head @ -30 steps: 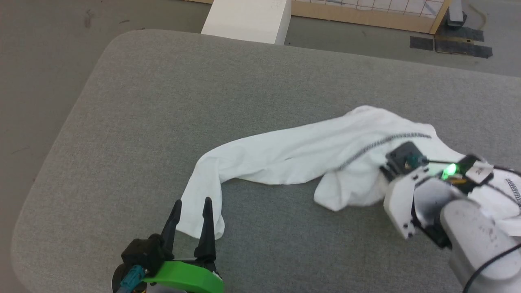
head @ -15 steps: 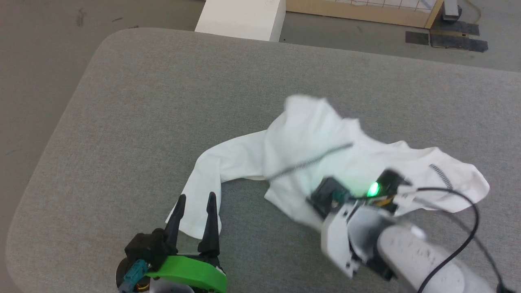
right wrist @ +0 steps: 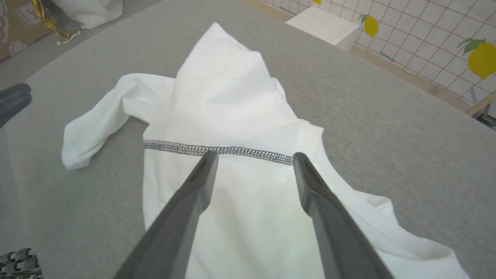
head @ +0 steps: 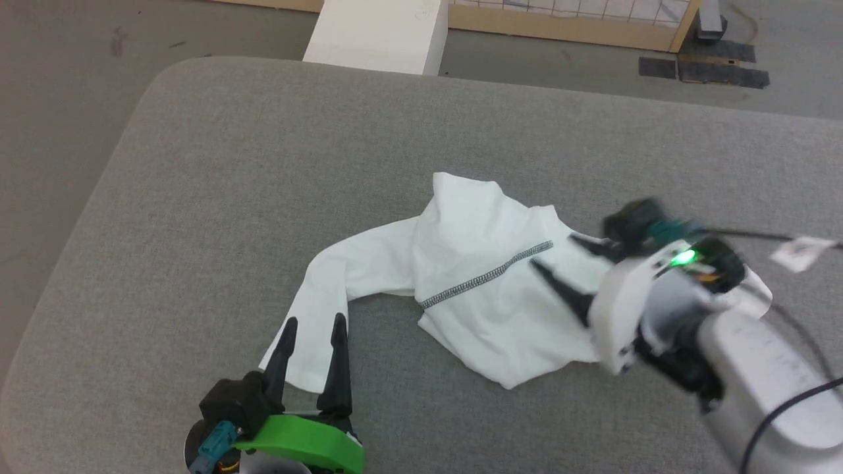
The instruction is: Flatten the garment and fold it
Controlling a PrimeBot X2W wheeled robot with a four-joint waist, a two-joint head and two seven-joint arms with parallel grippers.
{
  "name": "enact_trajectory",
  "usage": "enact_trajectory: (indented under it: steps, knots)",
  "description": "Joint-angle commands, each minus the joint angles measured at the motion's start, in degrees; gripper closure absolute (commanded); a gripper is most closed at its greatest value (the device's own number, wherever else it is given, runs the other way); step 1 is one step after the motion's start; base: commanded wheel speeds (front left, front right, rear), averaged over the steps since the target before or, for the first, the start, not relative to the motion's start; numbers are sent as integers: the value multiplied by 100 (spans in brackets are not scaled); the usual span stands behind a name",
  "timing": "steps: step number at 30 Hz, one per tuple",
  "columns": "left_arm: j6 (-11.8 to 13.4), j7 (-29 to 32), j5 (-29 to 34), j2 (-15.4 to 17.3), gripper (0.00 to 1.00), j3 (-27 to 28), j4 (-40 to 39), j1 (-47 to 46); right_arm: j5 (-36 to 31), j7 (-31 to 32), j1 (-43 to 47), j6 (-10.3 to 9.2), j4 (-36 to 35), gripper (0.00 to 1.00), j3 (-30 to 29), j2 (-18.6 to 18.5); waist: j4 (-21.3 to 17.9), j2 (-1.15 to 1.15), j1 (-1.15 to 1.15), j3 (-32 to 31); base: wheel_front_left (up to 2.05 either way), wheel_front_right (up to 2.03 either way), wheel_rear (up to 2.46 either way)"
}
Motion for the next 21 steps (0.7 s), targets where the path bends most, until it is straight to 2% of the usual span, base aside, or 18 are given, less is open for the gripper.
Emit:
enact_trajectory:
  steps: [1, 5, 7, 10, 15, 18, 21]
  knots:
    - [6, -21, -21, -15, 0, -11, -1, 21, -54, 79, -80, -10, -88, 0, -355, -81, -17, 0, 0, -6, 0, 0, 0]
    - [-16, -21, -26, -15, 0, -57, -1, 14, -458, 320, -135, -10, -140, 0, -1272, -395, 12, 0, 0, 19, 0, 0, 0]
    - [-26, -21, -31, -15, 0, -79, 8, 5, -818, 469, -107, -10, -76, 0, -1503, -680, 44, 0, 0, 38, 0, 0, 0]
    - [-29, -21, -40, -15, 0, -99, 29, 6, -976, 906, 91, -10, 194, 0, -1837, -844, 92, 0, 0, 55, 0, 0, 0]
    - [-30, -21, -40, -15, 0, -91, 36, 15, -875, 1737, 501, -10, 355, 0, -2065, -957, 172, 0, 0, 93, 0, 0, 0]
    - [-33, -21, -32, -15, 0, -100, 20, -11, -951, 1837, 688, -10, 294, 0, -2217, -1060, 223, 0, 0, 176, 0, 0, 0]
    - [-13, -21, -59, -15, 0, -107, -9, -56, -1005, 1936, 898, -10, 292, 0, -2567, -995, 285, 0, 0, 246, 0, 0, 0]
